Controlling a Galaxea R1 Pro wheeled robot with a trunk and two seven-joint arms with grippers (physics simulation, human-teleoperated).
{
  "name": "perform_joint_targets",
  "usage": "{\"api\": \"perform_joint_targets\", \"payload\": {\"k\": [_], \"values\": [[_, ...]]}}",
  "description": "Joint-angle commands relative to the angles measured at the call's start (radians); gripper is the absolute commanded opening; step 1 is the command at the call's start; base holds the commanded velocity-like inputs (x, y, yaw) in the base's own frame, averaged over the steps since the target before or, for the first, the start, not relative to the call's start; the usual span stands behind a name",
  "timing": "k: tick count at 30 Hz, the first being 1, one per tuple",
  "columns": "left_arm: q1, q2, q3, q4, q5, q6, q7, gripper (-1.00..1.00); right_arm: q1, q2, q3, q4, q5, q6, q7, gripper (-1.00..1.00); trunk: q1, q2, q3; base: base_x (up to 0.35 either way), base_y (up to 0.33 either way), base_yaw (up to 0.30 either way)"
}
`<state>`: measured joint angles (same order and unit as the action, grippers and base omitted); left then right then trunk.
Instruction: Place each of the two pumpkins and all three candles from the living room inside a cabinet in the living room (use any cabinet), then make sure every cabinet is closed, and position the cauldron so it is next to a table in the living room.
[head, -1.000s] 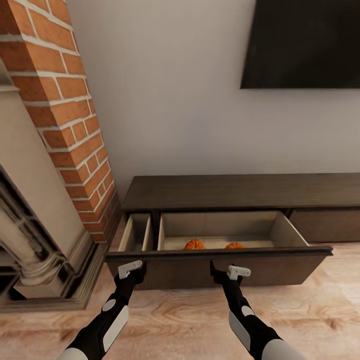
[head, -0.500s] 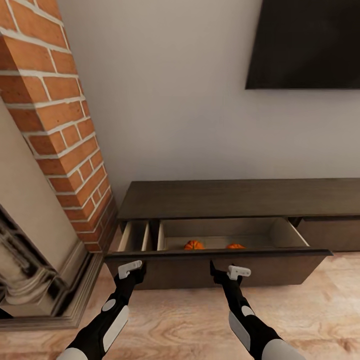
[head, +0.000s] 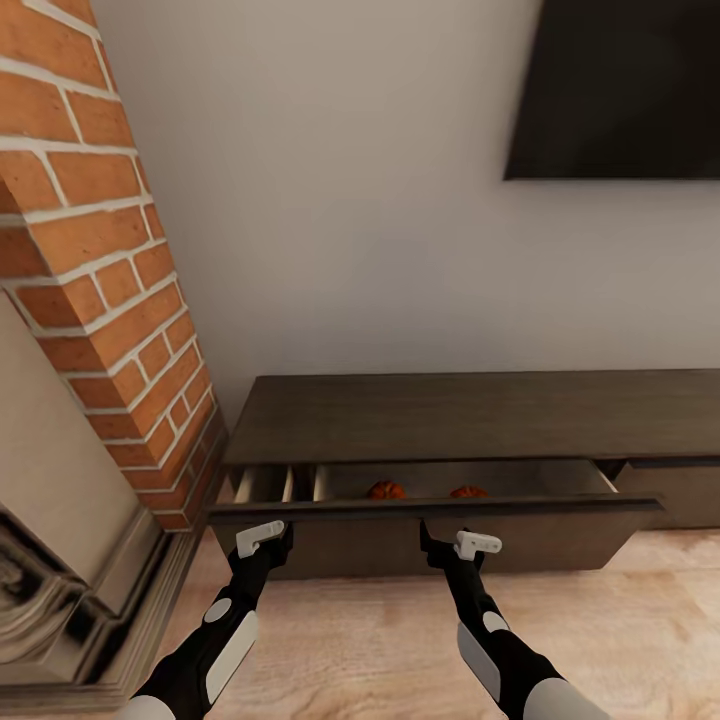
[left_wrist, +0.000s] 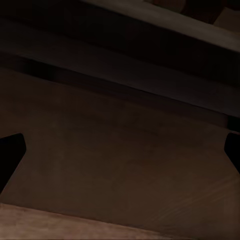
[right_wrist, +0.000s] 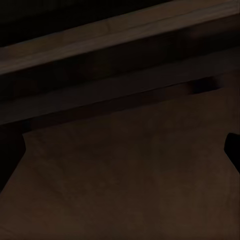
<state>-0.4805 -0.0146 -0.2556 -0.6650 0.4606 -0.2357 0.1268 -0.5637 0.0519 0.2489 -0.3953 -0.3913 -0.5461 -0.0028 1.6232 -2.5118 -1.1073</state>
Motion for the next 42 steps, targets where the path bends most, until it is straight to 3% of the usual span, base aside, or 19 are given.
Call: {"api": "perform_joint_targets", "payload": {"k": [1,21,36,39,42], "values": [[-0.001,0.001,-0.007,-0.001,0.005,-0.005,0.006,1.00,-0.001,0.000,0.007,0.001,-0.011,-0.005,0.000,1.00,0.000,0.000,-0.001,0.252,0.000,0.000],[-0.001,0.002,-0.007,-0.001,0.006,-0.007,0.005,1.00,-0.001,0.000,0.008,0.001,-0.011,-0.003,0.000,1.00,0.000,0.000,-0.001,0.225,0.000,0.000],[-0.001,0.002,-0.007,-0.004,0.007,-0.023,0.002,1.00,-0.001,-0.001,0.007,0.000,-0.011,0.004,0.006,1.00,0.000,0.000,-0.001,-0.230,0.000,0.000],[-0.001,0.004,-0.018,-0.010,0.009,0.010,0.000,1.00,-0.001,-0.002,0.006,0.000,-0.017,0.026,0.015,1.00,0.000,0.000,-0.001,-0.049,0.000,0.000],[-0.002,0.006,-0.052,-0.027,0.009,0.154,-0.001,1.00,-0.001,-0.003,0.002,-0.007,-0.022,0.174,0.017,1.00,0.000,0.000,-0.001,-0.013,0.000,0.000]]}}
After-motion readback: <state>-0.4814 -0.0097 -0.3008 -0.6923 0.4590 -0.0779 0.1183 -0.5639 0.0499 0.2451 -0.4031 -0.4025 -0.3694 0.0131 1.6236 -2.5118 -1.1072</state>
